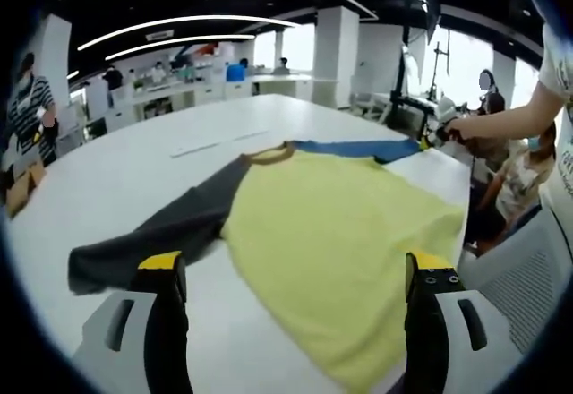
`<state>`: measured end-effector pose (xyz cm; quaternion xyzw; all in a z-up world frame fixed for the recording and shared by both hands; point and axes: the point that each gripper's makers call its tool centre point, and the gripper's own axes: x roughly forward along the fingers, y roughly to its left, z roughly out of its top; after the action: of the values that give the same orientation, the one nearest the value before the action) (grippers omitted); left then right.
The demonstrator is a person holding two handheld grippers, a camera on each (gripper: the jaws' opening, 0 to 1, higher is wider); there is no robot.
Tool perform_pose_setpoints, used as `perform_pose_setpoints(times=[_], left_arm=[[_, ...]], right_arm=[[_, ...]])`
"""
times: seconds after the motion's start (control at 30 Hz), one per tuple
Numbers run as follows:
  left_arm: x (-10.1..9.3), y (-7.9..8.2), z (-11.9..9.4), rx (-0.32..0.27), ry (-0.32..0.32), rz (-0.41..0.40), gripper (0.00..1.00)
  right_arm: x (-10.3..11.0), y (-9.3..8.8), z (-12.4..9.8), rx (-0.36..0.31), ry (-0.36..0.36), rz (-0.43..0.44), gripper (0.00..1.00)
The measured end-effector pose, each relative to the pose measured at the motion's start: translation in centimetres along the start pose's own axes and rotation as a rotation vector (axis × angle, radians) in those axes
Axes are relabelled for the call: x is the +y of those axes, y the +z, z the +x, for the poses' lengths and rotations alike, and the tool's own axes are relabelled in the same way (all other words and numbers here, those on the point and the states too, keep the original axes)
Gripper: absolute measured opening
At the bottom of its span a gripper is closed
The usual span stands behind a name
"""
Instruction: Fold the garment on the visible template until the final outline fits inside the template.
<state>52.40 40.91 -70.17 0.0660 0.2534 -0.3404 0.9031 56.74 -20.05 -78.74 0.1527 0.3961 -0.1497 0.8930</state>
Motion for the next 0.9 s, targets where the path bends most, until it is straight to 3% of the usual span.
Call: perform_pose_setpoints(times=[0.57, 0.9], left_arm=[[-0.3, 0.1, -0.2, 0.001, -0.010, 0.005, 0.99], [-0.7, 0.1, -0.4, 0.000, -0.024, 0.001, 0.99]], right_arm=[[1.6, 2.0, -1.2, -0.043, 0.043, -0.017, 0.00], [4.1, 3.8, -2.5, -0.082, 0.089, -0.058, 0.00]])
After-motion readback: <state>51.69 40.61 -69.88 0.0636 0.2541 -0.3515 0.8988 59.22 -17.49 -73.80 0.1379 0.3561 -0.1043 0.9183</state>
